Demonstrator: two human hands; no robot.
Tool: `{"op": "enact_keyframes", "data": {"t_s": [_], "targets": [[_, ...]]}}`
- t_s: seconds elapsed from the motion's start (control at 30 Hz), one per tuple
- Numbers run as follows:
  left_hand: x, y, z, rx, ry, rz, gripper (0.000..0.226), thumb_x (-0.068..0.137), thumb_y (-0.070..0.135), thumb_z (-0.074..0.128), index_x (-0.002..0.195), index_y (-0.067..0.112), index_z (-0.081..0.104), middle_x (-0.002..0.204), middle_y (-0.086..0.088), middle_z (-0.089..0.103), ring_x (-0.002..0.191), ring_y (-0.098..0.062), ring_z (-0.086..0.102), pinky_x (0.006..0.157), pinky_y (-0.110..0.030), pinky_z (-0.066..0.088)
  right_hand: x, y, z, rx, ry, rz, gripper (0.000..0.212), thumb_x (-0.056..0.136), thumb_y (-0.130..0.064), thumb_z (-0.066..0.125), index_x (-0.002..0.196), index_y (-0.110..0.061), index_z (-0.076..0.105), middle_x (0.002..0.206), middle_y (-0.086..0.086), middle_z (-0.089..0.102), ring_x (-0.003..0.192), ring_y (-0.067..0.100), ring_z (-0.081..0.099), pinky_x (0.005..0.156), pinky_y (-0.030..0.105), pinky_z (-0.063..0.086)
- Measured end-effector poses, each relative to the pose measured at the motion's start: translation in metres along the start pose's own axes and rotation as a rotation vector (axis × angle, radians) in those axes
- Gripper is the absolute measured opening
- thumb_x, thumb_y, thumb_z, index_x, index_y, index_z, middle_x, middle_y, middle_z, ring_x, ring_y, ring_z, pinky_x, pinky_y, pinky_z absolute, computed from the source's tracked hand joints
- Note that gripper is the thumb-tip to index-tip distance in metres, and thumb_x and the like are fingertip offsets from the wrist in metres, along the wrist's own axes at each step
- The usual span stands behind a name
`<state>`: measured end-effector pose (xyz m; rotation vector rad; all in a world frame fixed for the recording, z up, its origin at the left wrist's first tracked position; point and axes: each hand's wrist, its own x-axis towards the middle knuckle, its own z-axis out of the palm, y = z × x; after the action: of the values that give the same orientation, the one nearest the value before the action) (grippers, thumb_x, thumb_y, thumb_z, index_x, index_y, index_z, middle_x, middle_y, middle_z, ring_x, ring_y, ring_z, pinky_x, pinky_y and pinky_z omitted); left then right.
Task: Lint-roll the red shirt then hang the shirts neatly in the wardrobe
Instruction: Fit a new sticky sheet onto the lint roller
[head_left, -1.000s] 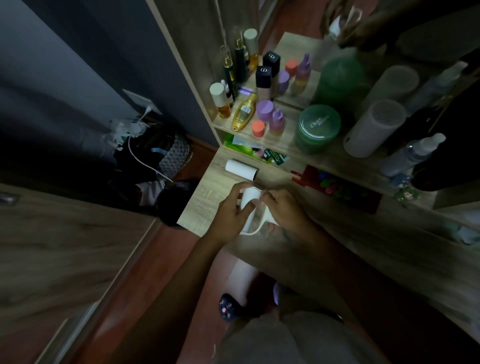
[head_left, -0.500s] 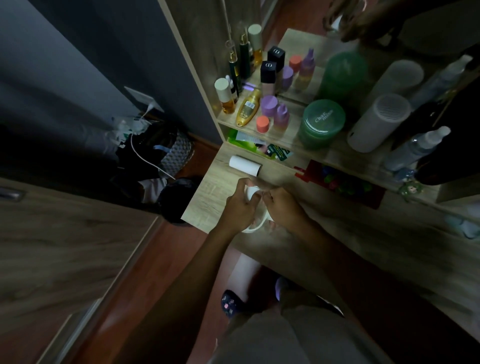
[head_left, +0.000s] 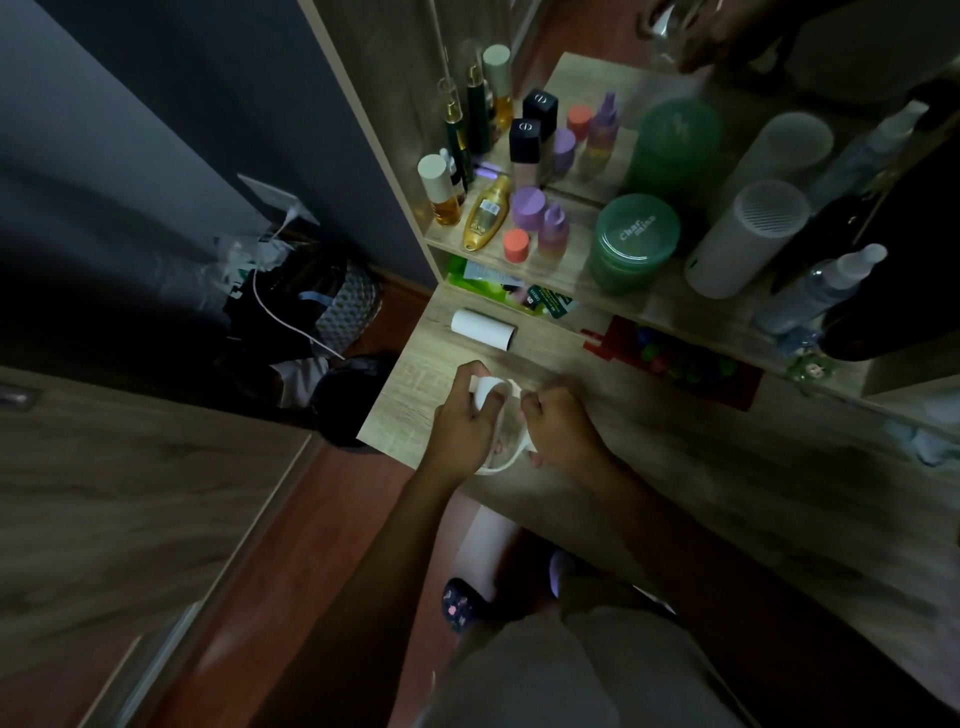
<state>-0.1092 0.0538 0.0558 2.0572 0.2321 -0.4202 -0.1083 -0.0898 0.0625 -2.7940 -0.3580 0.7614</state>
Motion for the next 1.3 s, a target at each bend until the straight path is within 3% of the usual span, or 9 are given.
{"op": "enact_keyframes", "data": {"t_s": [0.2, 0.3, 0.5, 0.77, 0.9, 1.03, 1.1, 1.17, 1.3], "targets": [[0.0, 0.004, 0.001, -0.051, 0.006, 0.009, 0.025, 0.099, 0.044, 0.055, 0.12, 0.036, 0.046, 0.092, -0.003, 0.07, 0.077, -0.02, 0.07, 0.061, -0.025, 0.05, 0.001, 0.002, -0.002, 0.078, -0.007, 0.051, 0.065, 0.095, -0.036, 0.062, 0.142, 0.004, 0.039, 0.124, 0.018, 0.059, 0.109, 0.024, 0.061, 0.098, 0.034, 0.048], [0.006, 0.004, 0.002, -0.048, -0.009, 0.018, 0.025, 0.098, 0.046, 0.056, 0.118, 0.037, 0.045, 0.094, -0.007, 0.07, 0.077, -0.027, 0.07, 0.061, -0.032, 0.052, 0.001, 0.002, -0.002, -0.063, 0.032, 0.008, 0.084, 0.09, -0.042, 0.067, 0.149, 0.002, 0.025, 0.142, 0.018, 0.047, 0.124, 0.025, 0.051, 0.102, 0.031, 0.04], [0.008, 0.002, 0.008, -0.061, -0.041, -0.001, 0.026, 0.097, 0.047, 0.058, 0.118, 0.037, 0.045, 0.094, -0.011, 0.069, 0.076, -0.032, 0.07, 0.055, -0.034, 0.053, 0.001, 0.009, 0.007, -0.151, 0.053, 0.0, 0.092, 0.087, -0.05, 0.067, 0.149, 0.001, 0.023, 0.145, 0.016, 0.044, 0.127, 0.024, 0.049, 0.104, 0.03, 0.039], [0.003, 0.001, 0.018, -0.002, 0.028, 0.022, 0.029, 0.099, 0.046, 0.055, 0.123, 0.034, 0.044, 0.085, -0.007, 0.071, 0.076, -0.021, 0.072, 0.064, -0.035, 0.059, -0.006, 0.014, 0.023, -0.083, 0.016, 0.076, 0.086, 0.093, -0.036, 0.065, 0.155, -0.003, 0.015, 0.15, 0.017, 0.038, 0.134, 0.028, 0.042, 0.109, 0.033, 0.035], [0.008, 0.004, 0.02, -0.031, 0.035, 0.047, 0.027, 0.101, 0.04, 0.054, 0.123, 0.028, 0.044, 0.074, -0.004, 0.067, 0.06, -0.008, 0.068, 0.054, -0.025, 0.053, -0.005, 0.02, 0.029, -0.075, -0.018, 0.066, 0.087, 0.091, -0.035, 0.067, 0.155, -0.005, 0.016, 0.152, 0.017, 0.036, 0.136, 0.029, 0.041, 0.112, 0.035, 0.032], [0.021, 0.01, 0.023, -0.096, 0.014, 0.011, 0.031, 0.102, 0.041, 0.052, 0.127, 0.028, 0.039, 0.094, -0.012, 0.068, 0.071, -0.023, 0.068, 0.057, -0.028, 0.052, 0.001, 0.031, 0.028, 0.185, 0.029, 0.166, 0.067, 0.093, -0.035, 0.065, 0.145, -0.003, 0.038, 0.133, 0.015, 0.057, 0.115, 0.026, 0.059, 0.1, 0.036, 0.048], [0.026, 0.011, 0.024, -0.105, 0.015, 0.005, 0.033, 0.102, 0.04, 0.052, 0.129, 0.026, 0.039, 0.099, -0.013, 0.069, 0.075, -0.024, 0.069, 0.06, -0.027, 0.053, 0.002, 0.038, 0.028, 0.578, 0.057, 0.284, 0.044, 0.102, -0.031, 0.049, 0.123, 0.006, 0.058, 0.093, 0.017, 0.066, 0.077, 0.026, 0.066, 0.073, 0.039, 0.058], [0.03, 0.011, 0.025, -0.117, 0.022, 0.0, 0.029, 0.101, 0.04, 0.053, 0.124, 0.03, 0.04, 0.097, -0.013, 0.069, 0.076, -0.026, 0.07, 0.062, -0.034, 0.057, 0.004, 0.047, 0.032, 0.824, 0.1, 0.388, 0.044, 0.105, -0.026, 0.038, 0.105, 0.01, 0.064, 0.067, 0.013, 0.059, 0.051, 0.023, 0.057, 0.049, 0.033, 0.052], [0.034, 0.007, 0.027, -0.109, 0.022, -0.03, 0.025, 0.098, 0.046, 0.055, 0.115, 0.038, 0.039, 0.095, -0.017, 0.069, 0.078, -0.037, 0.071, 0.07, -0.053, 0.061, 0.006, 0.061, 0.043, 0.822, 0.046, 0.395, 0.043, 0.103, -0.028, 0.036, 0.104, 0.006, 0.064, 0.077, 0.023, 0.066, 0.051, 0.024, 0.058, 0.046, 0.03, 0.051]]}}
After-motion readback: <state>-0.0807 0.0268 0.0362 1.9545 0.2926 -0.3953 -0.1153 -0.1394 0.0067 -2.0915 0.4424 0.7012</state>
